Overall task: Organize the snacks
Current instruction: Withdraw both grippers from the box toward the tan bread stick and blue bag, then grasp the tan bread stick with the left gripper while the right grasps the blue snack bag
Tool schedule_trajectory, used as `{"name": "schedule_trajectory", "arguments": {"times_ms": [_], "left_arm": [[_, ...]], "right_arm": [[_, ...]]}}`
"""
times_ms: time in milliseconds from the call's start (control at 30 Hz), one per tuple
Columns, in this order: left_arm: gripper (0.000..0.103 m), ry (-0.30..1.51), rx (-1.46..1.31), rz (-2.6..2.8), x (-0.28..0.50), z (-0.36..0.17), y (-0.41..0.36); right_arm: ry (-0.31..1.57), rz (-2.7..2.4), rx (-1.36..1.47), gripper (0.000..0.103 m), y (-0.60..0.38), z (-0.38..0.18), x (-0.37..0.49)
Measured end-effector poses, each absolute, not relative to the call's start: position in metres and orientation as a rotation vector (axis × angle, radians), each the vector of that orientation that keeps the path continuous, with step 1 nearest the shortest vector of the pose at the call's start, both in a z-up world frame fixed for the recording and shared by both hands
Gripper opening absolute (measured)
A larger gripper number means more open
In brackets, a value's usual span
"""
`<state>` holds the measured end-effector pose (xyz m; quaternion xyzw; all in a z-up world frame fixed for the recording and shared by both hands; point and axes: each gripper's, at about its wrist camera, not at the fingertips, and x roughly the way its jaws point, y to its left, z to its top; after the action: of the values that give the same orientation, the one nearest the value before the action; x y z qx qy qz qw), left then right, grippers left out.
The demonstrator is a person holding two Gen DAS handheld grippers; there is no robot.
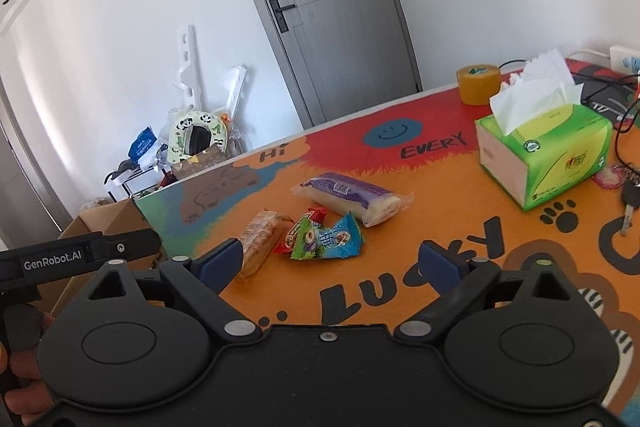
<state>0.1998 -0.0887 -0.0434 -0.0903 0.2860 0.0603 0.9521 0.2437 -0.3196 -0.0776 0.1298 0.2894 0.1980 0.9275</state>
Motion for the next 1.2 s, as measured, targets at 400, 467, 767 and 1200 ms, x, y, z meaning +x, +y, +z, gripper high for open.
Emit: {"name": "schedule_trajectory", "arguments": {"times_ms": [400,467,767,1200], "left_arm": [[0.083,0.667,-0.188,0.122,0.250,-0.065,-0.089],[0.083,0.679,-0.200,0.123,0.256,-0.070,-0.086],[0.076,0.726,-0.209,0.133,0.283,-0.090,-0.085],[0.072,0.751,-0.212,0.141,0.304,-0.103,-0.086]], "right_arm": [[0.682,0.430,0.282,0.078,-0.299,-0.090,0.292],[0.699,0.424,0.285,0.076,-0.297,-0.093,0.299],[0.745,0.427,0.269,0.076,-0.285,-0.108,0.323],[0.768,0.454,0.216,0.044,-0.265,-0.124,0.340]]}}
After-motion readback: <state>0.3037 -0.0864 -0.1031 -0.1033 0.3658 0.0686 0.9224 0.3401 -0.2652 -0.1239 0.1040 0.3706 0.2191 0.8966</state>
